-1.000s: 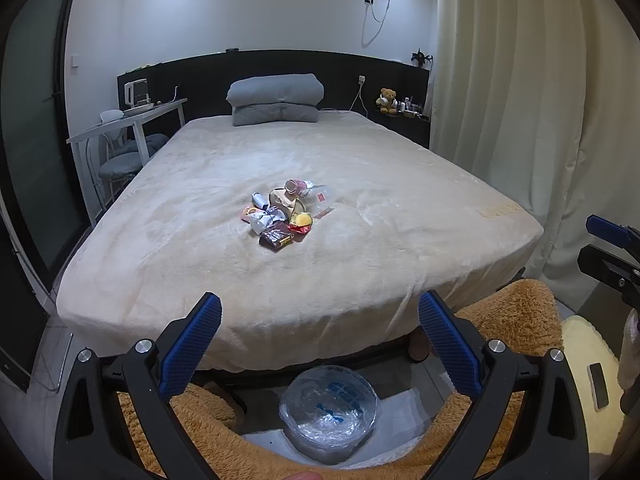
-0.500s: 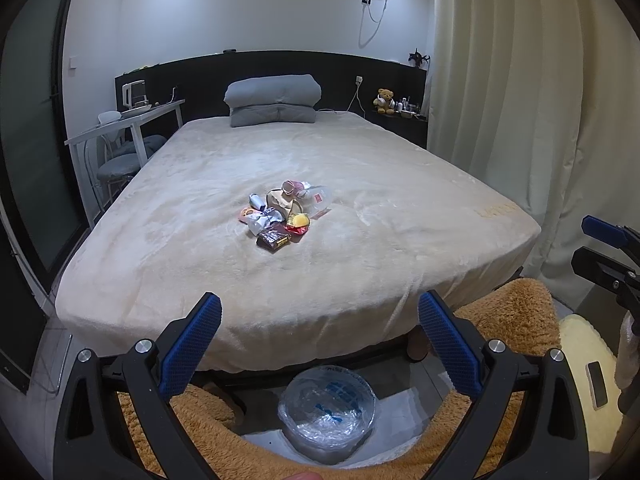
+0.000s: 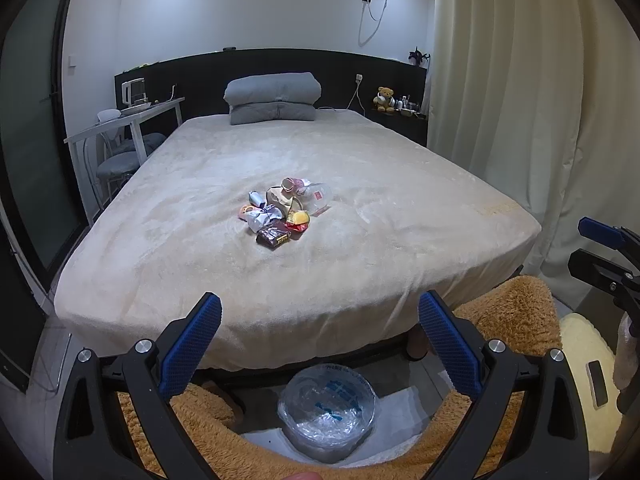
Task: Collect trash
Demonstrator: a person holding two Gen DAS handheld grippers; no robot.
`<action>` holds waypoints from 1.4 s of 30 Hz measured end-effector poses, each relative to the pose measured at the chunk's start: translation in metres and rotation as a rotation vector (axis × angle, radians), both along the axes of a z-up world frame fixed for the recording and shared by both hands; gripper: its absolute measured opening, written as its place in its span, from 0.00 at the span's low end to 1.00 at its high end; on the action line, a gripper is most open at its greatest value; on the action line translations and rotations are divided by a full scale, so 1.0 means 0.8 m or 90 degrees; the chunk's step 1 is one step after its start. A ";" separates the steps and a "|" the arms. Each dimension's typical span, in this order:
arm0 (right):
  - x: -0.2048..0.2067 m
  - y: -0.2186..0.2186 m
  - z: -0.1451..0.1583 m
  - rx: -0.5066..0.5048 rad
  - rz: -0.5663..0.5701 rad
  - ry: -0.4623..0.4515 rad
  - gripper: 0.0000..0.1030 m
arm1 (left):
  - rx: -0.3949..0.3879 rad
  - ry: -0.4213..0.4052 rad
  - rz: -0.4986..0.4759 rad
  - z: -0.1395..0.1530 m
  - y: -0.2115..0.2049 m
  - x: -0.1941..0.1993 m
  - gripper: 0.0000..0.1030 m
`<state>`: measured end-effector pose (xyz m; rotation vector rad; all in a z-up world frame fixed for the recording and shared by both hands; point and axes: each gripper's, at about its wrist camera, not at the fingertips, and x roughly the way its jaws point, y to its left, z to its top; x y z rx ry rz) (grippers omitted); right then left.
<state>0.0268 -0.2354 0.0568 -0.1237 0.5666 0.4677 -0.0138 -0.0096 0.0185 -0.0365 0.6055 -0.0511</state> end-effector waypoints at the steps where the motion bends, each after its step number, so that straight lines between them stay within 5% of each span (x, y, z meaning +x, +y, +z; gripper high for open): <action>1: 0.002 0.001 -0.002 0.000 0.001 0.005 0.96 | -0.002 0.003 0.000 -0.002 0.001 0.001 0.94; 12: 0.050 0.014 -0.005 -0.001 0.011 0.045 0.96 | -0.032 0.038 -0.003 -0.019 0.024 0.035 0.94; 25: 0.166 0.053 -0.018 -0.013 0.027 0.109 0.96 | -0.063 0.074 -0.014 -0.023 0.057 0.135 0.94; 42: 0.347 0.105 -0.075 -0.020 0.050 0.183 0.96 | -0.102 0.173 0.004 -0.106 0.106 0.302 0.94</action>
